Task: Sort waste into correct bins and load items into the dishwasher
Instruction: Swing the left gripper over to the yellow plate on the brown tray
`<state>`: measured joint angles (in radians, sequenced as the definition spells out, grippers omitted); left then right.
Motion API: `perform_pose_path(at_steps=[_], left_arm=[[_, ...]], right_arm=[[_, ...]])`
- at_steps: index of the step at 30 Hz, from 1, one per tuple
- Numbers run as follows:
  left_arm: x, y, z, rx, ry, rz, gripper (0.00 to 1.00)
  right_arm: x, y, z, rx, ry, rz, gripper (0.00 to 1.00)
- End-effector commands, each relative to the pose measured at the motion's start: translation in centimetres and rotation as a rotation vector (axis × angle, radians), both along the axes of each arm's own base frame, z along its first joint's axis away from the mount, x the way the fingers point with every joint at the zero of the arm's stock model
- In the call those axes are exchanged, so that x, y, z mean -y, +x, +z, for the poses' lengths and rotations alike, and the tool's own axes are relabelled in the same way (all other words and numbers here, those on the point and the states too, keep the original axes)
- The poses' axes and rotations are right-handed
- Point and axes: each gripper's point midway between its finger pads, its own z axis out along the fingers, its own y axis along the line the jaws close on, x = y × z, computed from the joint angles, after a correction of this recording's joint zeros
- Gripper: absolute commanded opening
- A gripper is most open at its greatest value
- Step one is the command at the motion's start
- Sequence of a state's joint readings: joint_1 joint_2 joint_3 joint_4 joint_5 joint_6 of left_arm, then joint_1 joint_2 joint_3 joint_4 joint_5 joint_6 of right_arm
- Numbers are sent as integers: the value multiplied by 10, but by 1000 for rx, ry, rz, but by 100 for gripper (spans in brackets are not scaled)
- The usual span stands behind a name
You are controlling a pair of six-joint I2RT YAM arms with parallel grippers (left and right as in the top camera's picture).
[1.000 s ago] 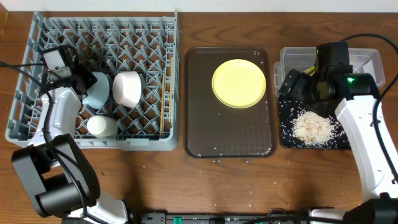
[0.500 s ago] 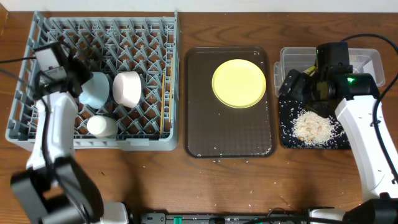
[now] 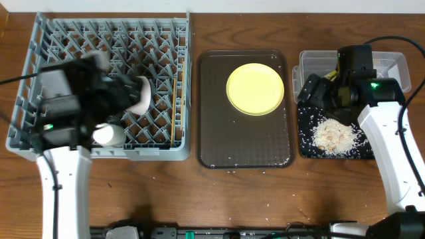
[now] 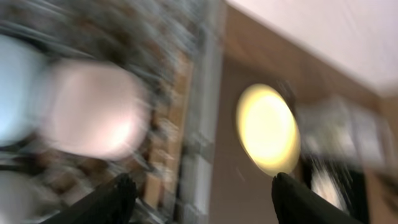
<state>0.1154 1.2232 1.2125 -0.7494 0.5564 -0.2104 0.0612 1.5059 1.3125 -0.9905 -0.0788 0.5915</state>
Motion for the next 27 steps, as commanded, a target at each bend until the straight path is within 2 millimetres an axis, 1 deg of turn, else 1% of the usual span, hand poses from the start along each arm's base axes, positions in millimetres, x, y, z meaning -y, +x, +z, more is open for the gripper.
perform_pose_path(at_steps=[1,3,4,8,9,11,13,15,17,18,21,23,27], left_arm=[[56,-14,1,17,43,-220,71],[73,-16,-13,-2,153,-248,71],[85,-16,-21,-8,212,-270,71],[128,-19,-36,3,278,-376,71],[136,-20,-40,3,288,-397,71],[146,-21,-48,-4,315,-419,71],[146,-19,-55,-22,334,-400,71],[141,-15,-55,-32,332,-346,72],[134,-8,-50,-18,322,-306,72],[130,-5,-47,-13,313,-284,75],[112,5,-39,-2,288,-208,79],[101,8,-33,8,283,-178,80],[94,7,-24,30,277,-158,80]], right_arm=[[3,-1,5,15,4,-13,99],[3,-1,5,15,4,-13,99],[3,-1,5,15,4,-13,99],[3,-1,5,15,4,-13,99],[3,-1,5,15,4,-13,99],[3,-1,5,15,4,-13,99],[3,-1,5,15,4,-13,99],[3,-1,5,15,4,-13,99],[3,-1,5,15,4,-13,99],[3,-1,5,15,4,-13,99],[3,-1,5,15,4,-13,99],[3,-1,5,15,4,-13,99],[3,-1,5,15,4,-13,99]])
